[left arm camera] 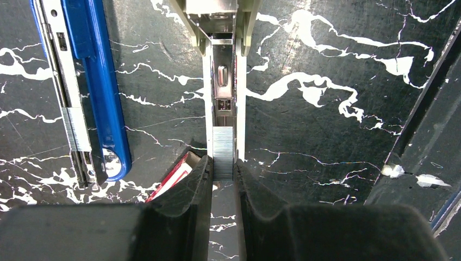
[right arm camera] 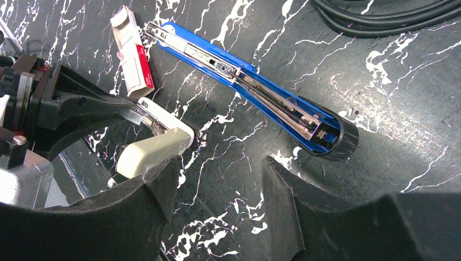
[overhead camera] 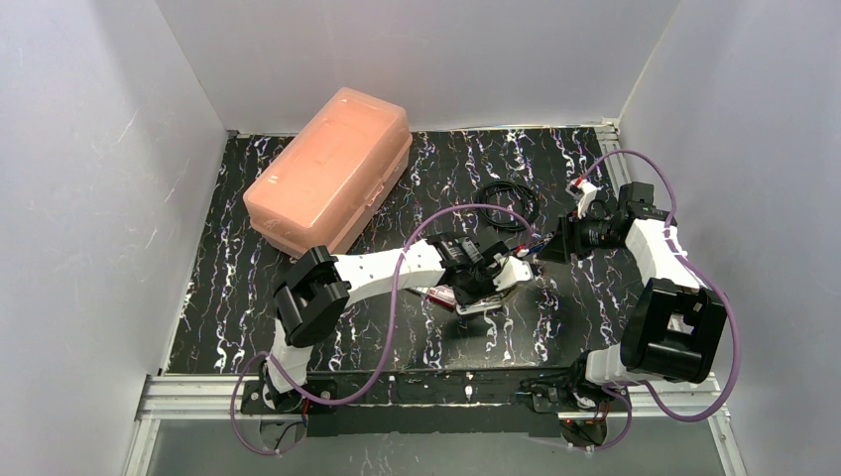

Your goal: Load the staples into the stapler

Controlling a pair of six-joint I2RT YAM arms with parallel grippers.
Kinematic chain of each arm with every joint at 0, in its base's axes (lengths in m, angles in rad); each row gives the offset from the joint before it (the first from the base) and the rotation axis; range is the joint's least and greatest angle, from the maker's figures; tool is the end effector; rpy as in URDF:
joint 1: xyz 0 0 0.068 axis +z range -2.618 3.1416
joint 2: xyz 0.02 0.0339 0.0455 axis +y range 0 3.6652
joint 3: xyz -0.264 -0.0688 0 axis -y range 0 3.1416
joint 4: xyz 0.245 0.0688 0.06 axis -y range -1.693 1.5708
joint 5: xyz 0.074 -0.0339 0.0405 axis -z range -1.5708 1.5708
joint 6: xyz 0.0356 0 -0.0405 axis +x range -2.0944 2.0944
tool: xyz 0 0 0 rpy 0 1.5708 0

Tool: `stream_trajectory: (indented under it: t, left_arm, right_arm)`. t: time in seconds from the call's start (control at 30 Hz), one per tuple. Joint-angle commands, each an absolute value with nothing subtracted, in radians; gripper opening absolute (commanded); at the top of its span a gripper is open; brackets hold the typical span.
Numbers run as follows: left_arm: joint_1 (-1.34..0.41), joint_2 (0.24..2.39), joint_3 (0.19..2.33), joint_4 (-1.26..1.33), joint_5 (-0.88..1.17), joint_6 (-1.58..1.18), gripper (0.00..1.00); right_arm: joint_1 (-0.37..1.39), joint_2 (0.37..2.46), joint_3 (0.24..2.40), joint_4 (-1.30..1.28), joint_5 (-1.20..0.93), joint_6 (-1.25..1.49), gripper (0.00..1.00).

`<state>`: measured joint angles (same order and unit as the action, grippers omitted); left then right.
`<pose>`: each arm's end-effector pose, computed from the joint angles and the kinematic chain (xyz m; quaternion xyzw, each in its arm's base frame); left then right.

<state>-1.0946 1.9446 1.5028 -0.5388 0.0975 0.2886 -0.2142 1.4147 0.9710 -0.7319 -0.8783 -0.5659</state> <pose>0.1915 -0.3788 0.2178 0.6204 0.7270 -0.1568 0.2489 0.2630 -0.0292 0.2340 -0.2374 0.8592 0.3180 0.3229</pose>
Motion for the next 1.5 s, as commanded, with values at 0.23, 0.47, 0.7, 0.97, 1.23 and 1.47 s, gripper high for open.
stream_trajectory:
  t: [0.23, 0.47, 0.7, 0.97, 1.23, 1.47]
  left_arm:
    - [-1.082, 1.965, 1.520, -0.560, 0.119, 0.298, 0.00]
    - [-1.081, 1.967, 1.525, -0.562, 0.122, 0.298, 0.00]
    - [-1.078, 1.970, 1.525, -0.567, 0.127, 0.300, 0.00]
    - [-1.078, 1.981, 1.534, -0.576, 0.133, 0.310, 0.00]
    - [-1.079, 1.991, 1.546, -0.585, 0.133, 0.314, 0.01]
    - [-1.078, 2.002, 1.554, -0.591, 0.138, 0.314, 0.02]
  right_arm:
    - [-0.219, 1.419, 0.997, -0.743, -0.906, -0.586, 0.64]
    - [-0.220, 1.419, 0.997, -0.745, -0.907, -0.585, 0.64]
    - [-0.220, 1.419, 0.997, -0.745, -0.907, -0.586, 0.64]
    - [-0.221, 1.418, 0.997, -0.745, -0.906, -0.587, 0.64]
    - [-0.221, 1.422, 0.997, -0.746, -0.906, -0.587, 0.64]
    - [-0.221, 1.424, 0.996, -0.746, -0.905, -0.588, 0.64]
